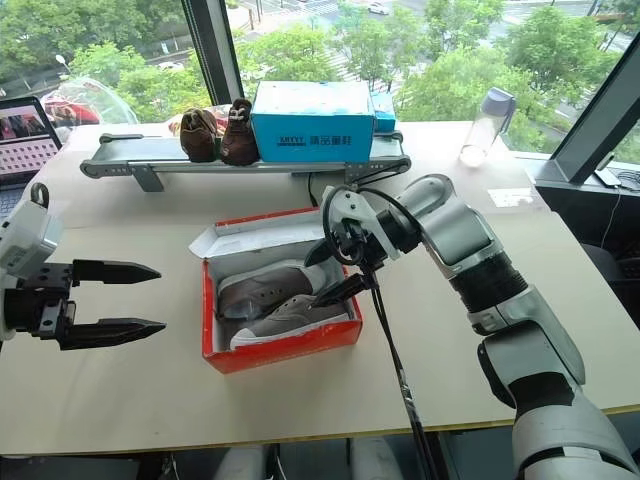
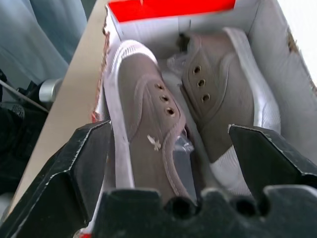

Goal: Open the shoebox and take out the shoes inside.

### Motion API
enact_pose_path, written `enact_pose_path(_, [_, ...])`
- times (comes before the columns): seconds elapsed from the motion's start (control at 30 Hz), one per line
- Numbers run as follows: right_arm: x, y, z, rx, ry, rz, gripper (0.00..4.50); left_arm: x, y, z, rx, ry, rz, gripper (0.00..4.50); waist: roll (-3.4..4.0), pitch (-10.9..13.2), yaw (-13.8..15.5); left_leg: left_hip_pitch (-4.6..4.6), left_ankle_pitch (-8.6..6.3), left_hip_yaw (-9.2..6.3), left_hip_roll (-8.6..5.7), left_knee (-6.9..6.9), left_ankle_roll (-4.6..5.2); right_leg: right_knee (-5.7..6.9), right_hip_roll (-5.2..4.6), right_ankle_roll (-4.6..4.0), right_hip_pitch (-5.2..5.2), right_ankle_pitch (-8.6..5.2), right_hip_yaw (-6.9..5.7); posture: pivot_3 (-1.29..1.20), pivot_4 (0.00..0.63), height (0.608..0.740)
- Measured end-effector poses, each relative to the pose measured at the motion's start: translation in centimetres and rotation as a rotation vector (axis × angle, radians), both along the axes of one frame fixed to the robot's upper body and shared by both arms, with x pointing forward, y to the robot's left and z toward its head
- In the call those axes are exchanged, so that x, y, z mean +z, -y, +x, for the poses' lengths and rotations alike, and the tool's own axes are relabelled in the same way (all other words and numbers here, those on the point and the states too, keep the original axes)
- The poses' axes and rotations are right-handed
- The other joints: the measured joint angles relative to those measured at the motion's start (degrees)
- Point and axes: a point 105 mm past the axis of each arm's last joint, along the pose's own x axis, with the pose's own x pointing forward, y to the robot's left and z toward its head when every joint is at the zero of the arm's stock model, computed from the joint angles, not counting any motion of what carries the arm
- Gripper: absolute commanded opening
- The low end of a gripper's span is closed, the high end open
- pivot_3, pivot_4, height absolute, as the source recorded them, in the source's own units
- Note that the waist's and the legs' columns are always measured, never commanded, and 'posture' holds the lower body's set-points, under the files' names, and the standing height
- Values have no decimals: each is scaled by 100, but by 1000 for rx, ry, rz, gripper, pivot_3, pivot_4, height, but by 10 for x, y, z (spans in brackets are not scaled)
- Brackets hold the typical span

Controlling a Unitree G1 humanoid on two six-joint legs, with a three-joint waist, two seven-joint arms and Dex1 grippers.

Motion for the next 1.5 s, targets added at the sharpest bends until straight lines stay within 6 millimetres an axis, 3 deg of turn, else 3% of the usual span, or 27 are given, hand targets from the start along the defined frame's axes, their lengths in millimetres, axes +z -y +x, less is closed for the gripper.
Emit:
enact_pose_path(0.17, [-26,14,7,6,-5,-145,4466,-8,3,-2,10,-3,-9,4500,1,1,3,0,0,0,-1,1,0,0,-2,0,0,0,0,0,150,740])
enact_pose_path(0.27, [-28,16,9,29,6,-183,4466,-12,5,-3,15,-3,-11,4500,1,1,0,2,0,-1,1,2,0,1,0,1,0,1,-1,0,150,740])
enact_pose_path(0.4, [-34,16,9,56,1,-214,3402,-11,5,-4,27,14,-3,4500,1,1,10,7,0,-1,0,5,0,0,-1,2,9,1,-1,0,150,740])
enact_pose_path(0.73, [-38,10,6,100,-17,-220,55,-10,7,-6,44,21,-2,4500,1,0,3,28,0,-1,2,6,0,3,0,2,23,3,-1,0,150,740])
enact_pose_path(0.9, [-30,11,-5,140,-18,-201,55,-8,8,-4,38,30,-2,4500,2,1,12,20,0,-1,1,4,0,2,-1,2,18,1,-1,0,150,740])
enact_pose_path(1.03, [-11,3,-12,192,25,-165,55,-5,8,0,26,39,6,4500,4,3,-1,20,0,-1,1,4,0,3,0,2,14,2,-1,0,150,740])
enact_pose_path(1.3, [61,-9,-26,218,94,19,55,-5,13,7,-23,21,5,4500,6,5,9,16,0,0,2,3,0,2,-2,1,11,1,-2,0,150,740])
enact_pose_path(1.4, [87,-4,-25,167,74,114,55,-6,13,12,-34,16,8,4500,6,5,20,14,0,0,1,3,0,2,-1,0,10,1,-3,0,150,740])
enact_pose_path(1.5, [115,14,-18,55,57,218,55,-6,17,17,-70,15,2,4500,6,5,62,5,0,-1,0,7,0,0,-2,1,9,2,-3,0,150,740])
